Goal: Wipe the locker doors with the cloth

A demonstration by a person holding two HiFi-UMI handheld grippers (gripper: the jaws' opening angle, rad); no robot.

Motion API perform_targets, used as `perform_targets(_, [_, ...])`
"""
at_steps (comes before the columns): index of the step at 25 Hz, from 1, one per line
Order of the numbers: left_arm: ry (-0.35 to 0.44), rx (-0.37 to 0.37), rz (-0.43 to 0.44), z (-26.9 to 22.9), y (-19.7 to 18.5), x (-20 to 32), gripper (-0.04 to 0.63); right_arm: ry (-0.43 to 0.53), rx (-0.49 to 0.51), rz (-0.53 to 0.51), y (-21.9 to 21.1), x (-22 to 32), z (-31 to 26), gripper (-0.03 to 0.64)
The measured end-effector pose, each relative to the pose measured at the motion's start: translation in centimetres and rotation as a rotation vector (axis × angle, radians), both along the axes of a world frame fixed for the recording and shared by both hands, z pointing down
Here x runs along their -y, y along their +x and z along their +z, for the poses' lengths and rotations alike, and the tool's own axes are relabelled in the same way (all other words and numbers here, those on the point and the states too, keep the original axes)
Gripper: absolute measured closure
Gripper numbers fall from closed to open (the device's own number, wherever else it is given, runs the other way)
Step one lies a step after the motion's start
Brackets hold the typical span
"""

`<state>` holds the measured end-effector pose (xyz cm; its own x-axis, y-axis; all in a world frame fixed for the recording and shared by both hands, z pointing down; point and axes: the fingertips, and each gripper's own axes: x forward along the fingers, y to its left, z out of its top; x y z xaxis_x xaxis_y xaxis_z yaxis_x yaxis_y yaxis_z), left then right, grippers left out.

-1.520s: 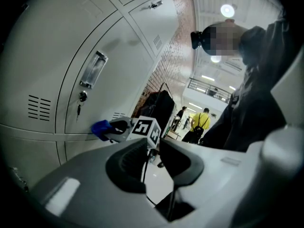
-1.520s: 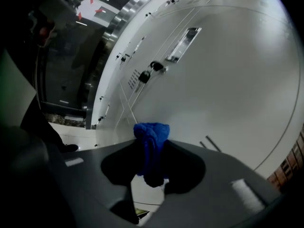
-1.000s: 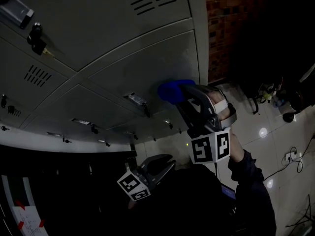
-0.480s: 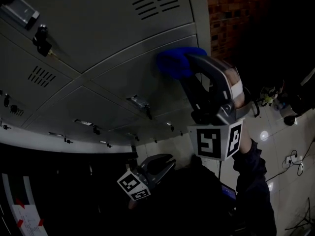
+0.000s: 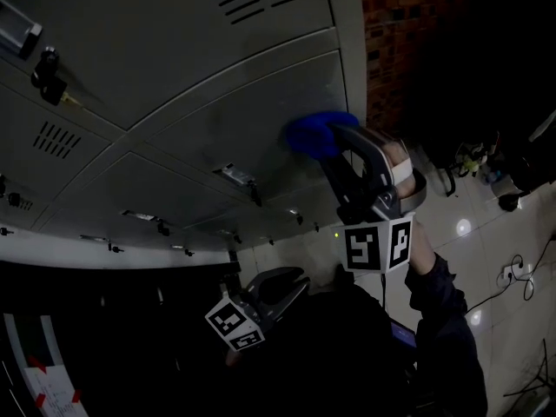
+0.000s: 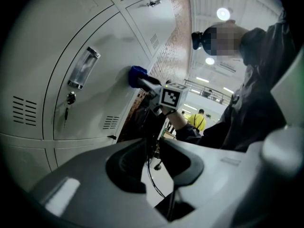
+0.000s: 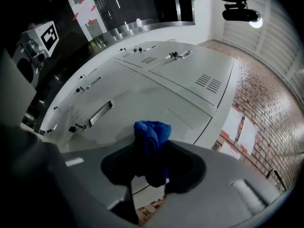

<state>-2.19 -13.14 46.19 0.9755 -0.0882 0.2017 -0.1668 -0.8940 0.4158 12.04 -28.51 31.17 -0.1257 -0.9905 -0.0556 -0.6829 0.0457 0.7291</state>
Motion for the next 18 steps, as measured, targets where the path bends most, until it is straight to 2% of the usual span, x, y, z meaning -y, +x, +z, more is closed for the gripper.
perform_targets(7, [-0.002, -0.002, 0.016, 0.0, 0.5, 0.0, 0.523, -0.123, 0.026, -0.001, 0.0, 0.3, 6.5, 0.485])
perform_targets(18, [-0.005, 0.007, -0.005, 0.1, -0.2, 0.4, 0.523, -0.36, -0.016, 0.014, -0.4, 0.7, 19.4, 0.483])
